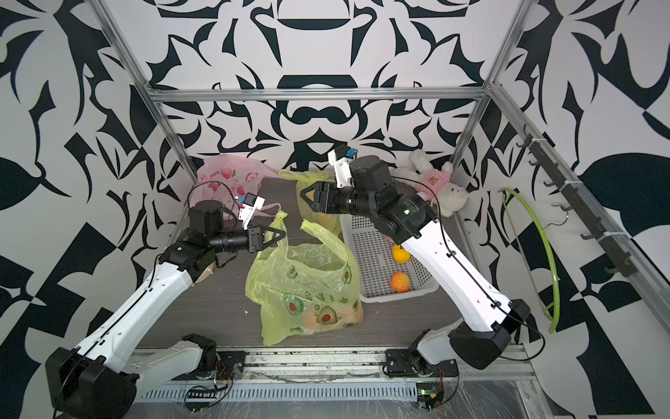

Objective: Place the peach into a plastic bag & tie a knot
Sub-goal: Adjust the plastic bag at the center of the board.

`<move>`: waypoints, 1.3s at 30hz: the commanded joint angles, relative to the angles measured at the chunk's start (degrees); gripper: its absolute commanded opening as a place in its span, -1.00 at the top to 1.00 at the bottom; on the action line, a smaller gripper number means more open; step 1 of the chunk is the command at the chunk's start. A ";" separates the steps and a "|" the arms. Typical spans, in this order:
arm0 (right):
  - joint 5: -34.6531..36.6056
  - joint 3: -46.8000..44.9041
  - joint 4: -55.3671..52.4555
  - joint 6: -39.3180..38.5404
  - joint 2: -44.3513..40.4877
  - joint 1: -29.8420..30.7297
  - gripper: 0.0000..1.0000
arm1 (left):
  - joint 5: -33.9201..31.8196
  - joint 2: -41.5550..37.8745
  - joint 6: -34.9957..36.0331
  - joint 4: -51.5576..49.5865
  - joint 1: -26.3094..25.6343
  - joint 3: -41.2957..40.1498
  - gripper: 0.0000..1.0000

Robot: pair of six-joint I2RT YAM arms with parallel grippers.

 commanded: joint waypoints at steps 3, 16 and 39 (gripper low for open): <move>-4.47 4.57 -0.70 -3.28 5.59 4.46 -0.35 | 3.92 0.42 -0.38 0.89 0.19 2.82 1.00; -5.88 8.08 -0.94 -2.49 11.70 5.01 0.01 | 5.20 0.33 -0.12 -0.10 0.12 3.81 1.00; 0.36 13.46 -2.28 2.24 13.20 6.57 1.00 | -21.51 -10.58 5.43 -4.36 -0.10 2.97 -0.61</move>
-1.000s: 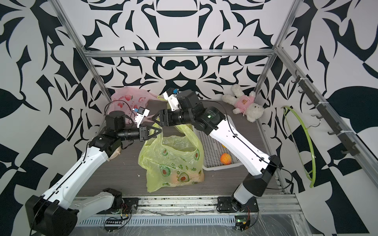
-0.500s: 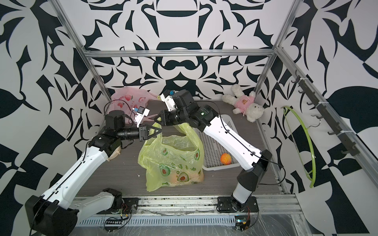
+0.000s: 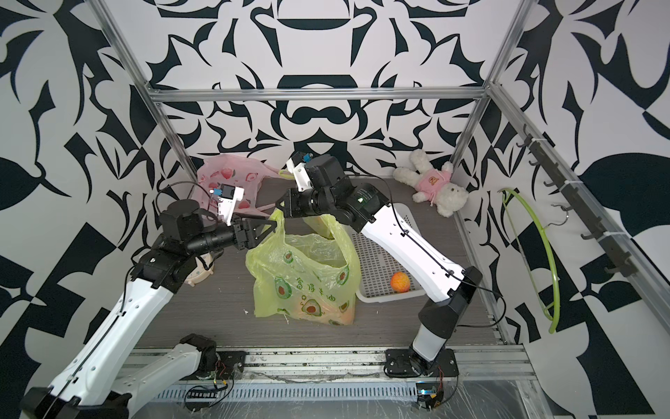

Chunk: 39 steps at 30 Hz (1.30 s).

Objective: Place the peach into a plastic bag & tie a knot
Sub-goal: Adjust the plastic bag at the center of the board.

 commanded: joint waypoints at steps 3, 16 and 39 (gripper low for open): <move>1.70 4.00 0.06 1.81 0.25 1.32 1.00 | -10.48 -1.94 3.57 2.48 -2.28 -3.22 -0.63; 3.09 5.23 0.59 4.12 1.70 1.77 1.00 | -21.33 0.65 3.68 11.69 -11.39 -9.05 -0.17; 5.73 4.20 -5.63 -3.08 -3.26 -2.45 0.64 | -18.94 0.30 2.98 11.79 -11.67 -13.44 1.00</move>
